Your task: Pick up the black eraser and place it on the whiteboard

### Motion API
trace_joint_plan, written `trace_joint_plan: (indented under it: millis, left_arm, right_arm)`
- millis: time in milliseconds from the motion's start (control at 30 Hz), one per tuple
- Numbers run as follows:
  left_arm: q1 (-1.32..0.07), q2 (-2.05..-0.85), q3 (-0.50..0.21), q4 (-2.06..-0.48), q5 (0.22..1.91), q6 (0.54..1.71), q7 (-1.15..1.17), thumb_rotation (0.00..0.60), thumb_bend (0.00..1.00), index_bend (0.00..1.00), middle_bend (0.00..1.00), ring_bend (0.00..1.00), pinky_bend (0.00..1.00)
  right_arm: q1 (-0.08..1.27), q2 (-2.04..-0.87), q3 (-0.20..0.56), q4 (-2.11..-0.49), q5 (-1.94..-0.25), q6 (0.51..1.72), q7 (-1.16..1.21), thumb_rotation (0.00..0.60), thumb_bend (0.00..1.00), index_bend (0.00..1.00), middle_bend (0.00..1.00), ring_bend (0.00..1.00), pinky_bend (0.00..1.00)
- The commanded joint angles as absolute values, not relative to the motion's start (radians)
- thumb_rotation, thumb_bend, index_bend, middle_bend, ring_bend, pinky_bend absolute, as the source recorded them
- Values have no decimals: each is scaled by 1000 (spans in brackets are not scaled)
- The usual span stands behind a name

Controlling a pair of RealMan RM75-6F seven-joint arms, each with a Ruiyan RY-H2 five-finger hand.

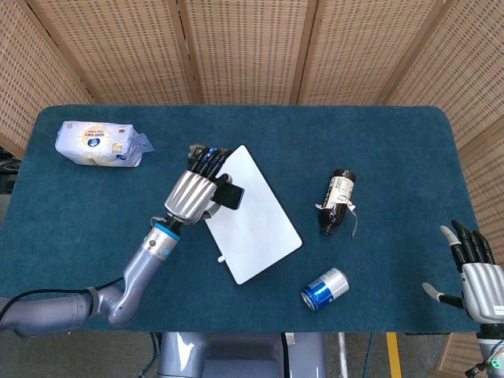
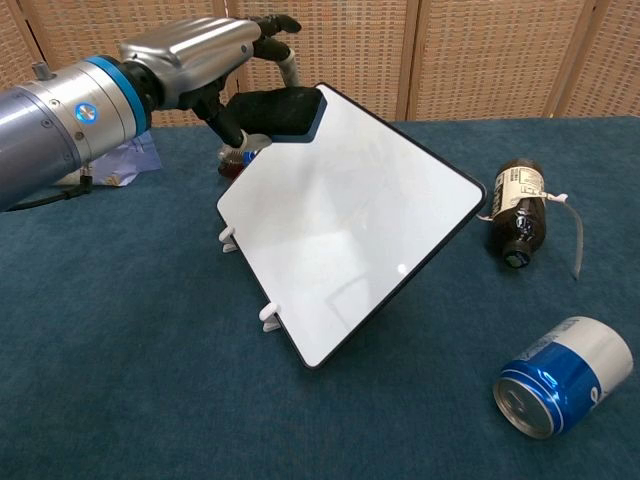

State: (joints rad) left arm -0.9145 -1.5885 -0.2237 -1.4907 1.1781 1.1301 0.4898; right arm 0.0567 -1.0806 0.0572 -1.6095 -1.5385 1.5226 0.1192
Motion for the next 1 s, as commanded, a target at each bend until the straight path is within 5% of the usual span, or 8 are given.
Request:
trace_joint_plan:
  millis: [33, 1000]
  left_arm:
    - [-926, -1617, -209, -1444, 1209, 1116, 482, 600, 290, 419, 0, 0, 0]
    - [-948, -1754, -215, -1292, 1216, 1042, 462, 600, 281, 419, 0, 0, 0]
  right_arm:
    - [56, -1079, 58, -1609, -1535, 1521, 123, 600, 0, 0, 0, 0, 0]
    - [51, -1066, 65, -1612, -1533, 1528, 154, 600, 0, 0, 0, 0, 0]
